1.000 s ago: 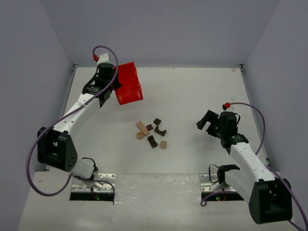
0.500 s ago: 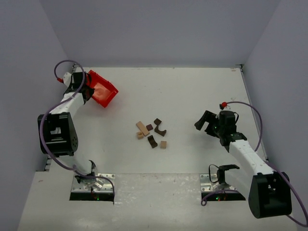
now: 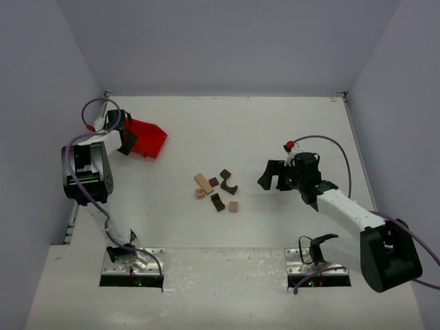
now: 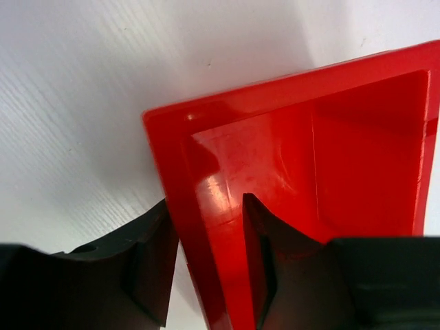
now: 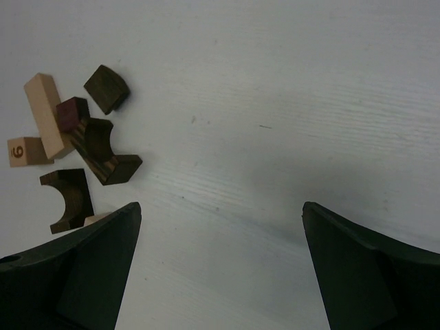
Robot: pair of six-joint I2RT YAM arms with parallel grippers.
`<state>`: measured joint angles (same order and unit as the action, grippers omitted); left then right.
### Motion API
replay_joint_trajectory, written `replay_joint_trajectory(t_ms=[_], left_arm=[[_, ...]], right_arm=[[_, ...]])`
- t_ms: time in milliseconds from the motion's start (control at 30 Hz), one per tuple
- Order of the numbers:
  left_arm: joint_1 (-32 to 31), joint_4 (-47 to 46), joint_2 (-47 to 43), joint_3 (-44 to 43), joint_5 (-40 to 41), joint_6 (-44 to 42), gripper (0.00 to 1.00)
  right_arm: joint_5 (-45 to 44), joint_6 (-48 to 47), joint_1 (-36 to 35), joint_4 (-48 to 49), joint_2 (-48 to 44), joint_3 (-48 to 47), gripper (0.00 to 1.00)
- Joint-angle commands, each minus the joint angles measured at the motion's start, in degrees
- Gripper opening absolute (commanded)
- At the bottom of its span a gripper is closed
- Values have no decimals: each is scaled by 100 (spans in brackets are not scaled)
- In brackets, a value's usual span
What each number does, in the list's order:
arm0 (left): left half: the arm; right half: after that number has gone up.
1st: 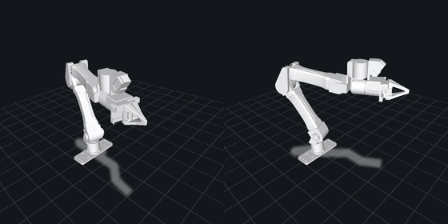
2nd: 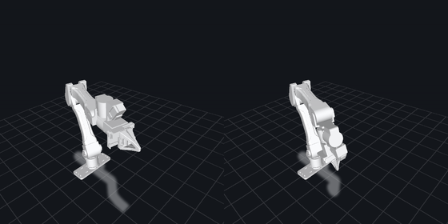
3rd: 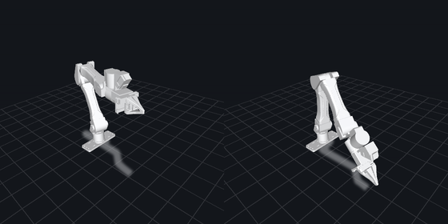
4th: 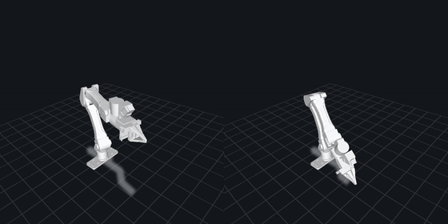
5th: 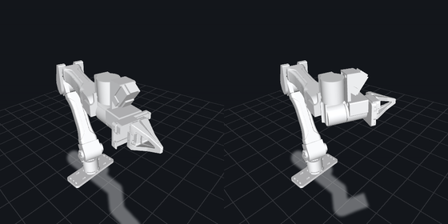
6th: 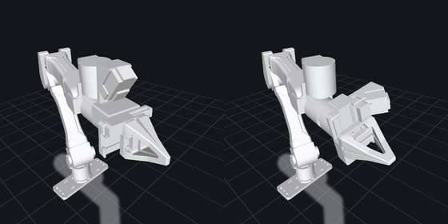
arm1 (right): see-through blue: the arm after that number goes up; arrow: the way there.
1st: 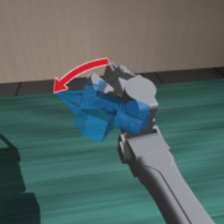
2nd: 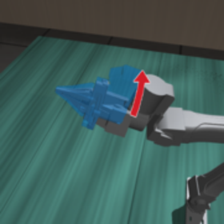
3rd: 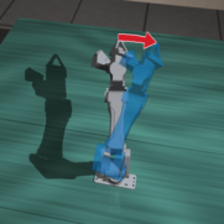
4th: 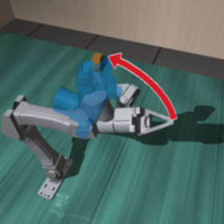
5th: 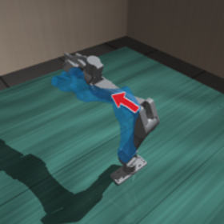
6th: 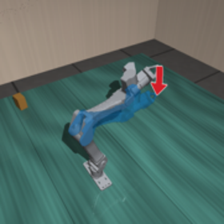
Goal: Build the wood block tower
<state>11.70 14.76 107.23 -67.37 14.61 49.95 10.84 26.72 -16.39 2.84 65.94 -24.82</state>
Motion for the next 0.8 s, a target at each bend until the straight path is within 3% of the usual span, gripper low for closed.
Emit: replay_joint_trajectory(t_ms=[0,33,67,100,133,400,533,667,767], left_arm=[[105,-340,-325,-9,-302,-130,48],[105,-350,-394,11,-332,-164,53],[105,-366,-464,29,-411,-229,66],[105,-369,-533,39,-510,-298,91],[99,-401,-712,62,-664,-418,98],[-76,-448,-2186,599,-1373,-820,100],[-732,-686,-2935,1121,-1276,-1083,100],[-1099,-832,-3118,1334,-1427,-1317,100],[-1108,-880,-3139,1461,-1572,-1413,100]], right_arm=[[89,-941,-476,492,137,-361,99],[138,-1137,-690,497,176,-396,99],[161,-1339,-836,513,219,-446,99],[171,-1551,-979,545,269,-483,99],[189,-1935,-1162,562,392,-548,99],[128,-3011,-2092,410,1509,-1303,99],[-29,-3310,-2404,433,1955,-1626,97],[-37,-3477,-2548,612,2288,-1696,88],[-66,-3525,-2581,593,2532,-1749,86]])
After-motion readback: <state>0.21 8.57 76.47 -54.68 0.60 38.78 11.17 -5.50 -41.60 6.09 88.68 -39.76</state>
